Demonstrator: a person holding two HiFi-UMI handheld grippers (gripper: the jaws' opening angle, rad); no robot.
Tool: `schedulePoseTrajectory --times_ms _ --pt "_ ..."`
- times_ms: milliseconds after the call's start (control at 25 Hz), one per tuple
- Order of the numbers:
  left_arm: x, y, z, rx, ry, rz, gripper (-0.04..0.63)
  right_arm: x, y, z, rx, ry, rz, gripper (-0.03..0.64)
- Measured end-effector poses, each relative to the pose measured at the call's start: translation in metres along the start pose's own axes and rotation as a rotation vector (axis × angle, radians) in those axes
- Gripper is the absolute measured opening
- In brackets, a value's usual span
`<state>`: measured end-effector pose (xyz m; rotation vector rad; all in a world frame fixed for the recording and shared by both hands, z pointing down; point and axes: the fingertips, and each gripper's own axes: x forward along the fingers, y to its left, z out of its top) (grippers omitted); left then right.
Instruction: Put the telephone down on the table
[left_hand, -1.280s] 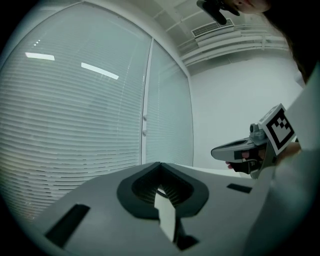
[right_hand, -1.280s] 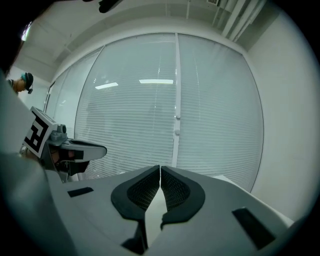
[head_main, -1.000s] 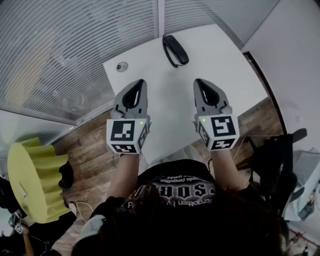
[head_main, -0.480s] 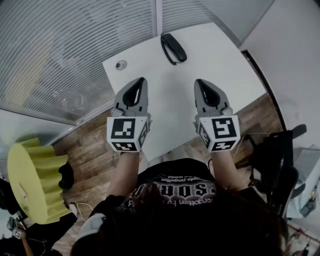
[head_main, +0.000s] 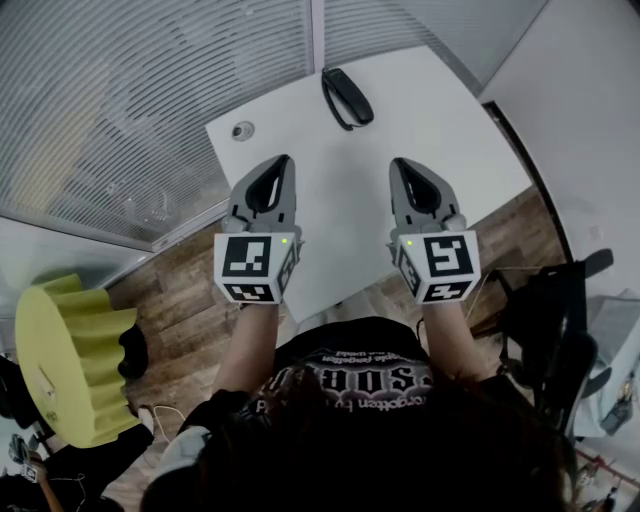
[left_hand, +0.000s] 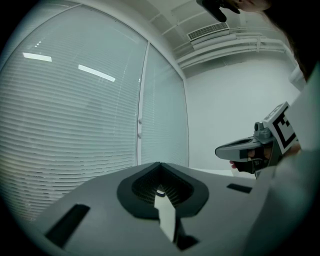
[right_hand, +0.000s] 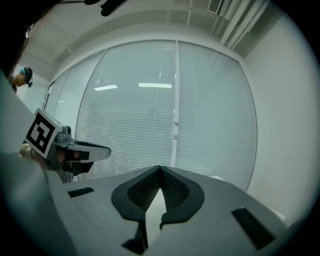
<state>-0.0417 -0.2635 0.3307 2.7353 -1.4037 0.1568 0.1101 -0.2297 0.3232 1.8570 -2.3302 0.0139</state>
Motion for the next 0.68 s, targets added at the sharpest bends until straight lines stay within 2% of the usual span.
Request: schedulePoseTrajectory --times_ms 520,680 --pt "0.0035 -0.0036 0.0002 0.004 -0.007 -0.002 0.003 0.0003 -0.0040 -0.0025 0.014 0.006 0.002 0.028" --pt "0.0027 -0.0041 -0.0055 -0.003 0.020 -0.001 0.003 0.0004 -0.0057 -0.0041 0.013 0.003 -0.003 0.028"
